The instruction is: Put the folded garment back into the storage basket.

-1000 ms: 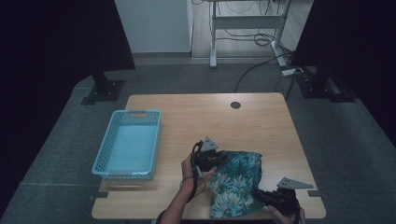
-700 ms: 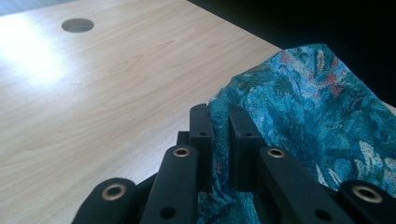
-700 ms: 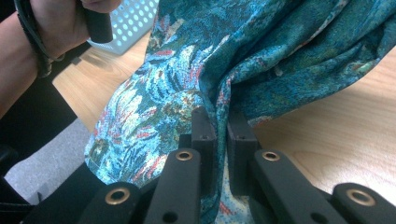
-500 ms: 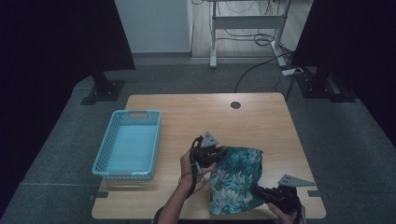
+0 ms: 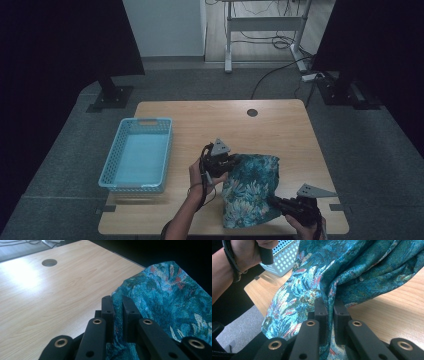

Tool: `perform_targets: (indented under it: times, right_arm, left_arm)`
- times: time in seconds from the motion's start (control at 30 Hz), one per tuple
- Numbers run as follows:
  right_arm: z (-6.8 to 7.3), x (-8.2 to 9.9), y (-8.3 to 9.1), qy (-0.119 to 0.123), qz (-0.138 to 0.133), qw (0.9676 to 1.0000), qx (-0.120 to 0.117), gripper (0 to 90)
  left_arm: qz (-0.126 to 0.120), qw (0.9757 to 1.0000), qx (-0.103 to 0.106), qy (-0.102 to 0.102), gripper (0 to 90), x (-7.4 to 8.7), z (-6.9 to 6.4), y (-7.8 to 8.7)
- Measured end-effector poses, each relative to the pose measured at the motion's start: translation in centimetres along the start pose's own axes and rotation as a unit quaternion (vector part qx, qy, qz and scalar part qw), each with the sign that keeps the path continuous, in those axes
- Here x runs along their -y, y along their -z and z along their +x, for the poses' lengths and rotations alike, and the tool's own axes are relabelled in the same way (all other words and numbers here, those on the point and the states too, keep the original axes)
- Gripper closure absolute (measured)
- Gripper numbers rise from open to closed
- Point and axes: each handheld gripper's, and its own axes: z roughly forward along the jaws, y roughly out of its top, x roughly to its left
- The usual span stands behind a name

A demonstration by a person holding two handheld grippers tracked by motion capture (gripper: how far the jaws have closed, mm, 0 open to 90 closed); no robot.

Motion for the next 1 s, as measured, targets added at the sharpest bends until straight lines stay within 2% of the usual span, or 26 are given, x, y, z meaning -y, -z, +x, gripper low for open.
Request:
perform_targets:
  times: [0.37, 1.0]
  right_arm:
    - [0.9, -1.2, -0.4, 0.015, -0.013, 0.9998, -0.007, 84.2]
    - [2.2, -2.6, -1.3, 0.029, -0.015, 0.9993, -0.016, 84.2]
  left_arm:
    - [-0.007, 0.9999, -0.014, -0.005, 81.6, -0.8, 0.4, 1.5]
    - [-0.005, 0.9995, -0.030, -0.011, 81.6, -1.5, 1.1, 3.2]
